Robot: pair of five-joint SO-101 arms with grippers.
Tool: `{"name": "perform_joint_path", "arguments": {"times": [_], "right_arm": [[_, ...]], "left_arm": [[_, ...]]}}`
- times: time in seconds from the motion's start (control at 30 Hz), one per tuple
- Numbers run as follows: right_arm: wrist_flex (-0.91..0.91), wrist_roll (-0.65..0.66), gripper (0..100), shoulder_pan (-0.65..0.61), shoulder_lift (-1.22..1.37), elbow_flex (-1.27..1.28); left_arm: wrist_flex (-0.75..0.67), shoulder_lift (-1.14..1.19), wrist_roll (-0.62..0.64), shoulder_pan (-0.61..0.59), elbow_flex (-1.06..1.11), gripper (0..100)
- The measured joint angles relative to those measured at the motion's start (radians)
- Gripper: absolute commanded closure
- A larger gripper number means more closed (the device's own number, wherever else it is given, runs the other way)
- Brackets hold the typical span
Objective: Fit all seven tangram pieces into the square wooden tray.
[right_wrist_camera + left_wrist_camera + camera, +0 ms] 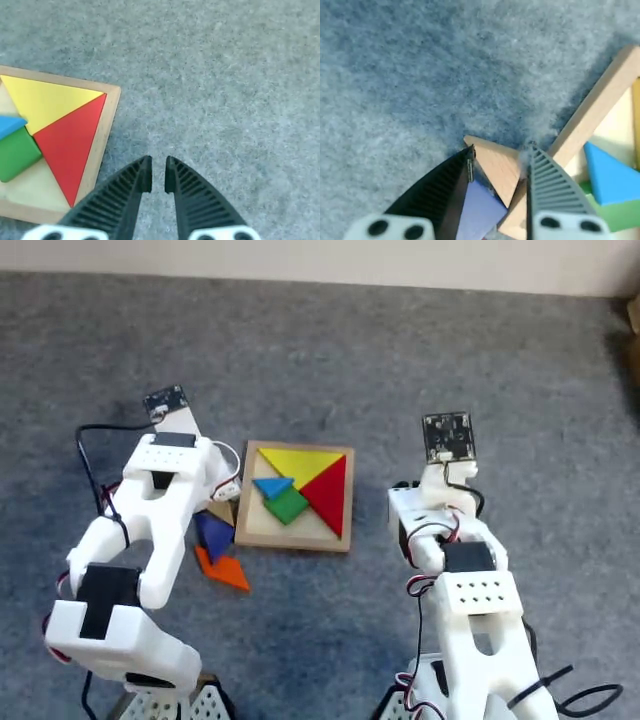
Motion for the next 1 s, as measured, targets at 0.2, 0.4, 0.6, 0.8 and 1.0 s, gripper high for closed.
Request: {"name": "perform_joint_path", "arguments": {"times": [0.2, 0.4, 0.6, 0.8, 1.0], "right_arm": [[0.000, 0.000, 94.3, 0.000, 0.000, 0.000], [0.000, 0.000, 94.3, 0.000, 0.000, 0.000], [0.000, 0.000, 94.3, 0.000, 0.000, 0.000], [0.000, 0.000, 94.3, 0.000, 0.000, 0.000], [0.000, 0.000, 94.3, 0.000, 0.000, 0.000]], "left_arm": [[0.000, 0.000, 0.000, -0.003, -0.002, 83], [0.000, 0.009, 0.000, -0.003, -0.002, 83], [0.000, 0.009, 0.000, -0.003, -0.003, 82], [0.025, 0.011, 0.000, -0.003, -0.014, 82], [0.061, 0.017, 0.000, -0.003, -0.029, 82]]}}
